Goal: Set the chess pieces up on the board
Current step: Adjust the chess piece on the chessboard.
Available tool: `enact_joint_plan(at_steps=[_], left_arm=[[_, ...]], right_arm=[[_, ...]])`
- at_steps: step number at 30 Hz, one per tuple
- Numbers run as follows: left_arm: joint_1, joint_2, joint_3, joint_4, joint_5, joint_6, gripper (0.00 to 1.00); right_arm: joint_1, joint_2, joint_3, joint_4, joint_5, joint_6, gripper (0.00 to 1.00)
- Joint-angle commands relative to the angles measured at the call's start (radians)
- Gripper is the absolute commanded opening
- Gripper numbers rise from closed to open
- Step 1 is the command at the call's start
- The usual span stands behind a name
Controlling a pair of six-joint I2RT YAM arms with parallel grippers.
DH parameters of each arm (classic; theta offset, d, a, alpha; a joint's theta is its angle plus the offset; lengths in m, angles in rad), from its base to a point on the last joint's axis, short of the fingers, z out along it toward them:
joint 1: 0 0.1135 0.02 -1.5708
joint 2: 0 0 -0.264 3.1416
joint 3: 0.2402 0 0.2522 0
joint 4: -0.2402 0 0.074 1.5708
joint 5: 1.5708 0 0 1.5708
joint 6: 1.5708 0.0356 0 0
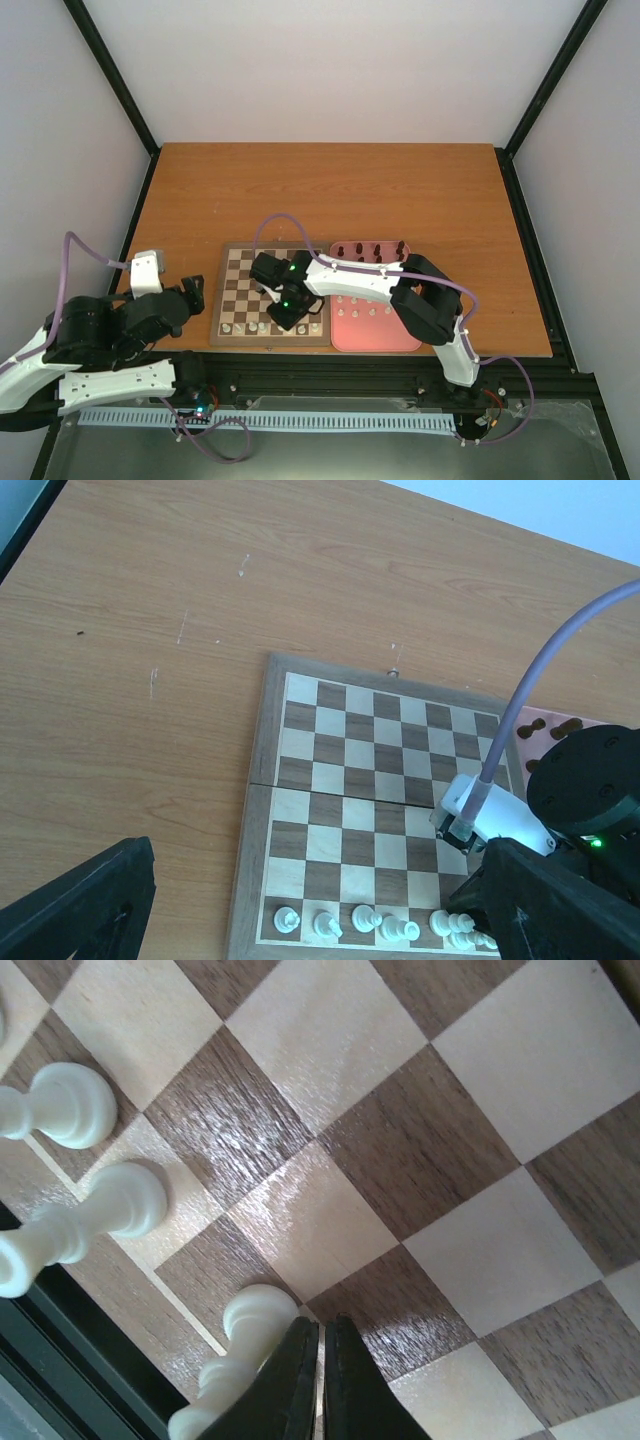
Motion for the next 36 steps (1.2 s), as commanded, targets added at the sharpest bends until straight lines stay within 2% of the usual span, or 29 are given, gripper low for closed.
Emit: enact_joint_plan(at_steps=[1,23,36], left_arm=[[0.006,-0.016,-0.005,-0.024,-0.005,-0.021,1.0],[0.006,-0.03,-0.036,-0.021,-0.006,-0.036,1.0],[0.006,-0.025,-0.036,-0.016,-0.01,-0.032,1.0]], right_arm=[[-0.005,0.016,0.031,0.011,-0.021,-0.02,0.03],[-0.006,0.046,0.074,0.011,-0.081,-0.054,0.04],[-0.016,0.04,0.077,-0.004,0.009,-0.027,0.06]])
